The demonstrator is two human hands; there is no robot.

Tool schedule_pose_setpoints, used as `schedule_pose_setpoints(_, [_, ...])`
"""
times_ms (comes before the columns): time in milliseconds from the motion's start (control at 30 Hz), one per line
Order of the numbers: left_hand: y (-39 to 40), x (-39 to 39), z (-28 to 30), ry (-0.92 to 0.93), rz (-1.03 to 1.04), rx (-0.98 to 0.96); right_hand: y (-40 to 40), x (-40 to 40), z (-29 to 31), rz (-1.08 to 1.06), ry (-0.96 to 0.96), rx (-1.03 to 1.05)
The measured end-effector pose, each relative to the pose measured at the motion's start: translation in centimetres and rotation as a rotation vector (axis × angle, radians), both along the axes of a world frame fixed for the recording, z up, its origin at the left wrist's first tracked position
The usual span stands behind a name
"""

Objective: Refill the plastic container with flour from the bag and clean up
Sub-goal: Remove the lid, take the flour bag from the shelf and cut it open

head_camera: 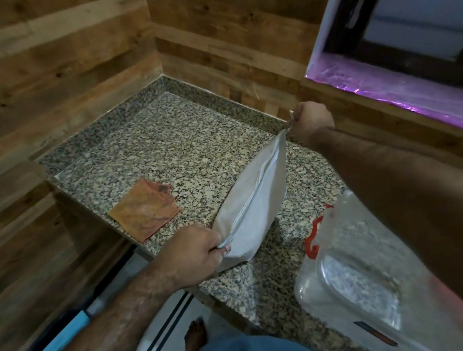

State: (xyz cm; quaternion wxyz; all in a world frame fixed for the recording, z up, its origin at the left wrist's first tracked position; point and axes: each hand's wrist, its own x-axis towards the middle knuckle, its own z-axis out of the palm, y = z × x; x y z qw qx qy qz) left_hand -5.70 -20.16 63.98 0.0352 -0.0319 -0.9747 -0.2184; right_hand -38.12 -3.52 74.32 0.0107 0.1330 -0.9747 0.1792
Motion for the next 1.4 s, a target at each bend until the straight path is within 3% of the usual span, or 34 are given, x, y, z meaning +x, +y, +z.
schedule_pose_setpoints(167, [-0.5,-0.7,0.4,-0.012,-0.050,0.006,-0.5,0.4,-1.3,-0.129,-0.036,-0.111])
schedule_pose_setpoints(233, [-0.5,-1.0,0.8,-0.005,-0.033,0.021,-0.8,0.9,-2.2,-0.106,-0.229,-0.160])
schedule_pose_setpoints(333, [-0.2,-1.4,1.4,-0.013,0.125,0.166,-1.9,2.8,-2.8,-0.043,-0.673,-0.221])
schedule_pose_setpoints(433, [0.6,-2.3,2.4,-0.048,0.255,0.336,-2.8,4.0,-3.6,-0.033,-0.799,-0.101])
schedule_pose_setpoints(533, [1.4,-4.1,3.6,-0.152,0.294,0.212,-3.2,4.8,-4.2,-0.084,-0.773,-0.059])
schedule_pose_setpoints(667, [2.0,-6.4,4.6,-0.258,0.222,-0.018,-3.4,4.3,-4.9,-0.111,-0.696,-0.188])
schedule_pose_setpoints(800, [2.3,-7.5,4.2,-0.240,0.160,-0.051,-3.4,4.5,-4.9,-0.109,-0.604,-0.090])
schedule_pose_setpoints(1033, [1.1,-7.7,2.8,-0.230,0.089,0.120,-4.1,5.1,-5.3,-0.094,-0.486,0.045])
schedule_pose_setpoints(1233, [0.4,-7.4,2.6,-0.213,0.063,0.266,-4.3,5.7,-4.9,-0.178,-0.441,0.007])
schedule_pose_setpoints(1400, [1.3,-6.7,3.1,-0.233,0.009,0.353,-4.5,6.7,-2.4,-0.124,-0.338,0.075])
